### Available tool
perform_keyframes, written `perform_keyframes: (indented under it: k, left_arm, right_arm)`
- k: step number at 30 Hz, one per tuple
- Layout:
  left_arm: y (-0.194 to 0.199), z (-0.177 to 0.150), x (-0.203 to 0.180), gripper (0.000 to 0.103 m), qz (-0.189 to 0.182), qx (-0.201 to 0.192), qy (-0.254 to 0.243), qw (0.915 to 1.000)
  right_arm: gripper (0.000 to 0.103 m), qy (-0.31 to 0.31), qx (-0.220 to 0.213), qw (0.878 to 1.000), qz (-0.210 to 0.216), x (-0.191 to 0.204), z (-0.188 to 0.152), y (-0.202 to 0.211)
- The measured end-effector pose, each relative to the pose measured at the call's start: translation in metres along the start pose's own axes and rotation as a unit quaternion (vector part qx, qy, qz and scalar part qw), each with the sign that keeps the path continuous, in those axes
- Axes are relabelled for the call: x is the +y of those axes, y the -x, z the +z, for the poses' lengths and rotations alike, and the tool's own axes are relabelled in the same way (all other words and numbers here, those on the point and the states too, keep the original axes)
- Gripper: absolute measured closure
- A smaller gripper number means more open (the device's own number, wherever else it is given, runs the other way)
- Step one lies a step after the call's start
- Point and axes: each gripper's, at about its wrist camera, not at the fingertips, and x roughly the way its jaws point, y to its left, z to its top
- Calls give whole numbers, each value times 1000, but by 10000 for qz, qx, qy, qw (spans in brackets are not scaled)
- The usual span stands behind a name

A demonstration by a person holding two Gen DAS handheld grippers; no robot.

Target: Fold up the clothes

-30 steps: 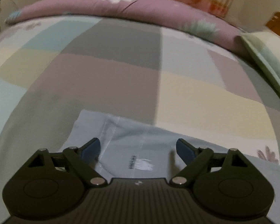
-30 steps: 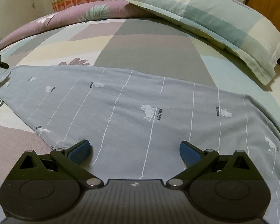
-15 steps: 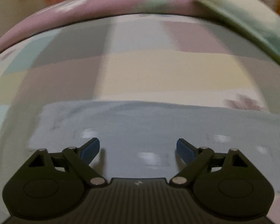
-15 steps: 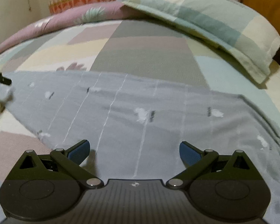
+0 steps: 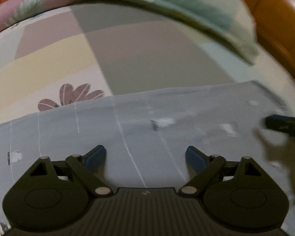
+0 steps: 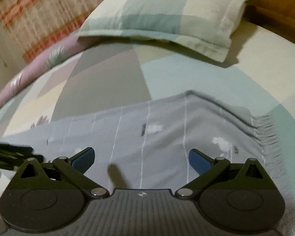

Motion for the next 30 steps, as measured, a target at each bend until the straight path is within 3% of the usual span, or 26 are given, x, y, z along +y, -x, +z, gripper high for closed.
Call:
perform_keyframes:
  k: [6, 13, 17, 22, 26, 30]
  left_arm:
    - [11, 10, -10, 12, 304, 18, 248, 9992]
    - [100, -38, -24, 11, 577, 33, 88, 9983]
    - [147, -78, -36, 11, 845, 2, -81, 9964]
    - [180, -137, -60, 11, 1102, -238, -267, 9933]
    - [178, -194, -81, 11, 1188, -364, -277, 9919]
    - [165, -241, -100, 11, 1240, -412, -347, 9908]
  right_arm:
    - [0, -129, -57, 9999, 17, -4, 5, 8]
    - [0, -367, -217, 9979, 484, -8, 8, 38]
    - [0, -48, -268, 9983, 515, 7, 4, 66]
    - [0, 335, -59, 9983, 472, 27, -40, 112]
    - [0, 1107, 168, 9936, 162, 53, -100, 131]
    - [0, 1458, 514, 9880, -51, 64, -145, 128]
